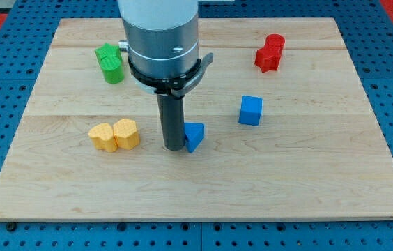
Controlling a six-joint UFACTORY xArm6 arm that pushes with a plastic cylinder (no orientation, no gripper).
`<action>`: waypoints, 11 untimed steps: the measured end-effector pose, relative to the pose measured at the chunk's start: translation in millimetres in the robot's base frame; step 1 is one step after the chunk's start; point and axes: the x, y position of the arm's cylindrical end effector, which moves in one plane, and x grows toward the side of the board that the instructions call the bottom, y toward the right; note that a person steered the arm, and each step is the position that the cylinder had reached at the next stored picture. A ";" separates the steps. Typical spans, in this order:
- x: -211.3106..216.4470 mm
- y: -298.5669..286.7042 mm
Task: Push the blue cube a bit left
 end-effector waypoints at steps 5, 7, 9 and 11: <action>53.8 45.0; 20.4 183.1; -77.2 193.9; -84.8 132.9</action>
